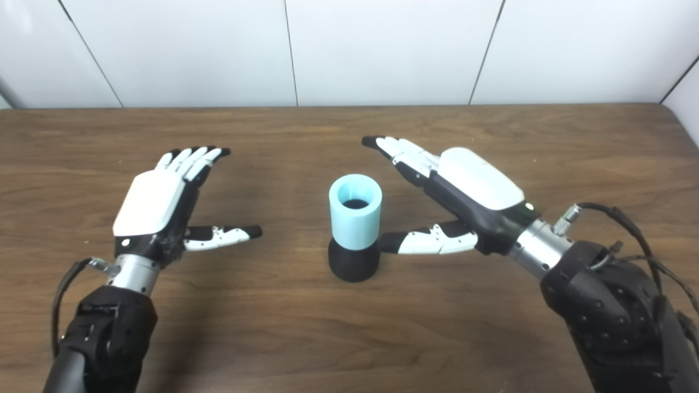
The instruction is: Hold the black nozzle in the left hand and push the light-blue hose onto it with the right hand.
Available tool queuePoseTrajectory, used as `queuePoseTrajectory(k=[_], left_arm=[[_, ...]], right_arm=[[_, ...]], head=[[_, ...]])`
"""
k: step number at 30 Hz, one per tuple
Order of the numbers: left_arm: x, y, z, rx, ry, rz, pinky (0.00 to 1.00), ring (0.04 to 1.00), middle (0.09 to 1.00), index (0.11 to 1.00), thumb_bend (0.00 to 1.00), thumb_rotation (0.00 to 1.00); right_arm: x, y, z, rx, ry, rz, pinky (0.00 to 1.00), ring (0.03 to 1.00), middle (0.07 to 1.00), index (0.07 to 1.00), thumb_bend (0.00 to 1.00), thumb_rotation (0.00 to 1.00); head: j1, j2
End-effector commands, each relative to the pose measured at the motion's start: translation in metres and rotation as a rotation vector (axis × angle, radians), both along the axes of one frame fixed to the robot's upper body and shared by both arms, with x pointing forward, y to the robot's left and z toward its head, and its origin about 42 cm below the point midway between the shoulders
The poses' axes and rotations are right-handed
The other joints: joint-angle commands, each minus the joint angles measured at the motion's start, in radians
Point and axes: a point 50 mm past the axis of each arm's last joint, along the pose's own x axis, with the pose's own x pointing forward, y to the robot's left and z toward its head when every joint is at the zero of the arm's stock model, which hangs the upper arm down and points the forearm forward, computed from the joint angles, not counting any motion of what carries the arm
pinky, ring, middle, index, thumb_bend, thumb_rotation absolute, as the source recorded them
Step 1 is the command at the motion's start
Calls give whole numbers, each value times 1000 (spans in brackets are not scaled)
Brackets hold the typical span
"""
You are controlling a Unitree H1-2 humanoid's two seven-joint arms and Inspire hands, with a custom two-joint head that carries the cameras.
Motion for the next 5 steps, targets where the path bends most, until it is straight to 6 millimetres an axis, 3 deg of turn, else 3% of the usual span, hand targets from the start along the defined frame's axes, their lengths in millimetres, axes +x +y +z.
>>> queuePoseTrajectory(k=[1,5], left_arm=[[-6,7,14,-79,-57,22,993,942,928,903,849,529],[-20,24,13,-261,-38,93,918,931,922,902,808,527]], right_arm=[[2,-6,6,53,-34,-39,871,976,984,1000,603,1000],[2,-11,-10,143,7,-119,866,973,974,991,602,1000]], head=[[0,1],[2,2]])
